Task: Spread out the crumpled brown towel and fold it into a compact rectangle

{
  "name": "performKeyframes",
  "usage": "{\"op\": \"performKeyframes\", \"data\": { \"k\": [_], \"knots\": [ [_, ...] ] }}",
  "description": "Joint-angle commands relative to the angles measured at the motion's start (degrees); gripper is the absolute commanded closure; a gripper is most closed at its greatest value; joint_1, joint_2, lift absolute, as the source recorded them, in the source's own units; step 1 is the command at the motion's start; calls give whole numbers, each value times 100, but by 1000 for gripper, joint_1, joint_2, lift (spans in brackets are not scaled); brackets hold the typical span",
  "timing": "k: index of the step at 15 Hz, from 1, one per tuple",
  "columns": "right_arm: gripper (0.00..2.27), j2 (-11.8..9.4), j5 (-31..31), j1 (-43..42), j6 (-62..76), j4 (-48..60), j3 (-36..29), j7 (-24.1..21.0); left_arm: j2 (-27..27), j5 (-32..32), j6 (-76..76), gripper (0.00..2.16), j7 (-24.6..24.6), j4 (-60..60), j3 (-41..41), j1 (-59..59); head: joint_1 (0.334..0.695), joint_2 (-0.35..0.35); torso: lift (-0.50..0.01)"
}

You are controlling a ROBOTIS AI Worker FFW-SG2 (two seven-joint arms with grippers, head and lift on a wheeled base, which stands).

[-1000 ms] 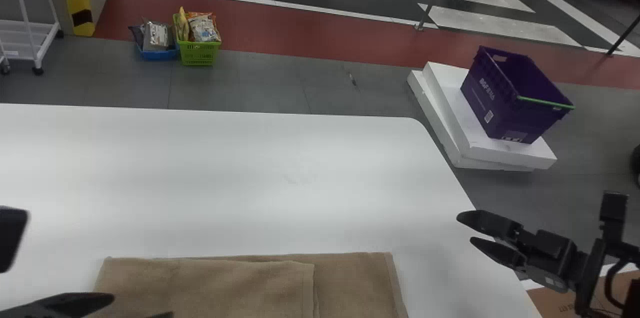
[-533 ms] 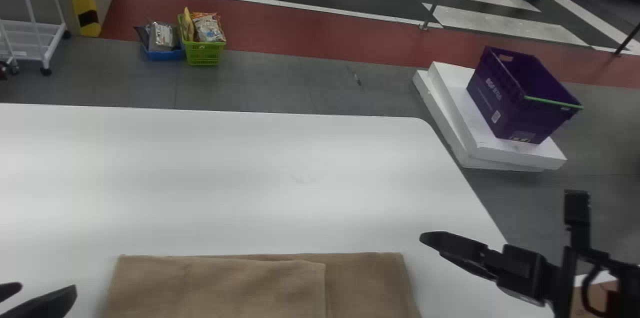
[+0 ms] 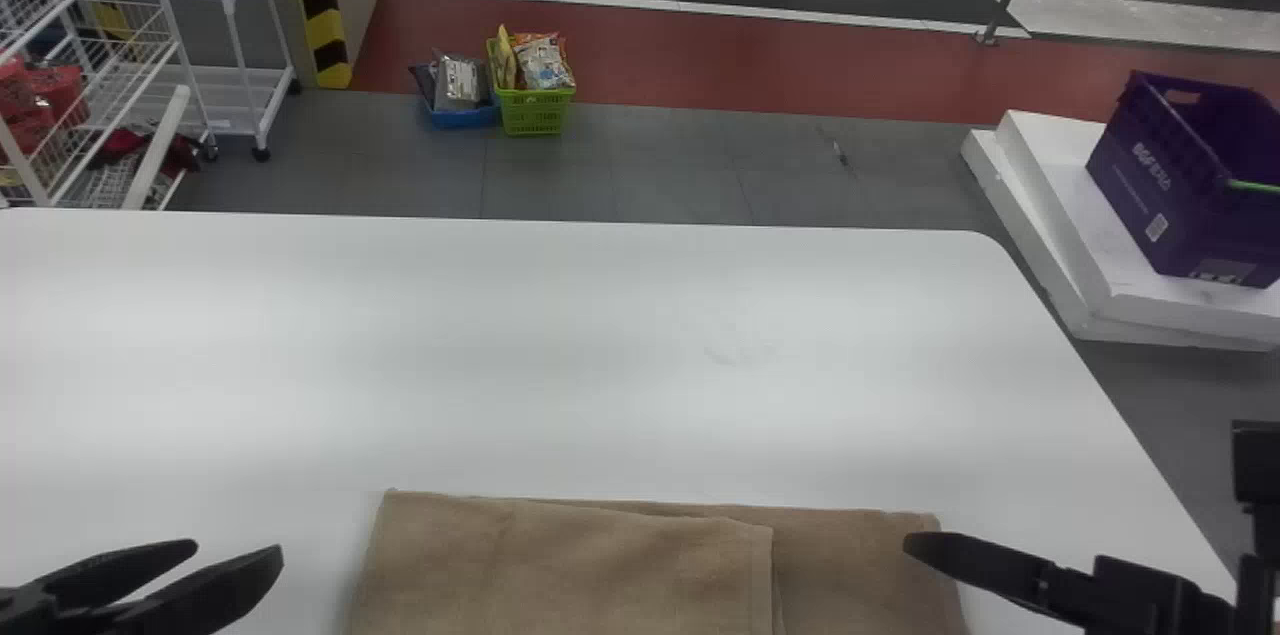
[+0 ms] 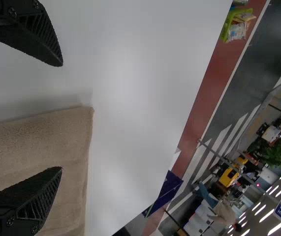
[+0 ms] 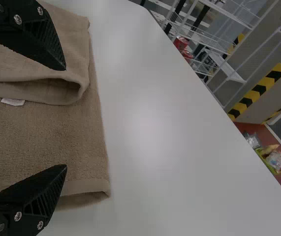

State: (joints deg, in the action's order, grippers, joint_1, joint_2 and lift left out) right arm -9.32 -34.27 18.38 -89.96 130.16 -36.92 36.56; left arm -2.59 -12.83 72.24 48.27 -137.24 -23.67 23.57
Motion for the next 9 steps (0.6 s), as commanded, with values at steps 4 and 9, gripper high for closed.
{"op": "performKeyframes", "data": {
  "k": [4, 9],
  "knots": [
    [188, 97, 430, -36, -12, 1, 932, -18, 4, 0, -91, 60, 16, 66, -14, 7, 695, -58, -127],
    [218, 105, 668, -36, -12, 1, 1380, -35, 4, 0, -126, 60, 34, 93, -41, 33, 695, 17, -127]
  ]
}}
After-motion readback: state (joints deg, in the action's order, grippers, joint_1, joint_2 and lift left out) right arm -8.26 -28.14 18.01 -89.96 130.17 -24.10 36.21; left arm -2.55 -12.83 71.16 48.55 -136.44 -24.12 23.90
